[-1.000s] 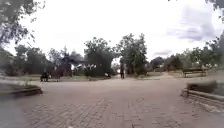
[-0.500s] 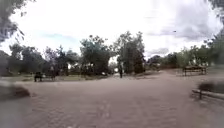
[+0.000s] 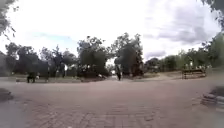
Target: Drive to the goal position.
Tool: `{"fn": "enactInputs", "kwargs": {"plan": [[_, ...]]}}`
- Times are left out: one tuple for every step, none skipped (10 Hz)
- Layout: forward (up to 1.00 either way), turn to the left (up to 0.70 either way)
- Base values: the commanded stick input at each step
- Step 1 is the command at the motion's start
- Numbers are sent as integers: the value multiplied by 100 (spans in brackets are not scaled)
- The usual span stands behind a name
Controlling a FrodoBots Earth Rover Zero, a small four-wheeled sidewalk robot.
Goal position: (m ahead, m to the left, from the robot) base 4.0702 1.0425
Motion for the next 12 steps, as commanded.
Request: {"fn": "enactInputs", "kwargs": {"plan": [[100, 1], [100, 1], [100, 1], [100, 1], [100, 1], [100, 1], [100, 1], [100, 1], [100, -2], [100, -19], [100, 1], [100, 1]]}}
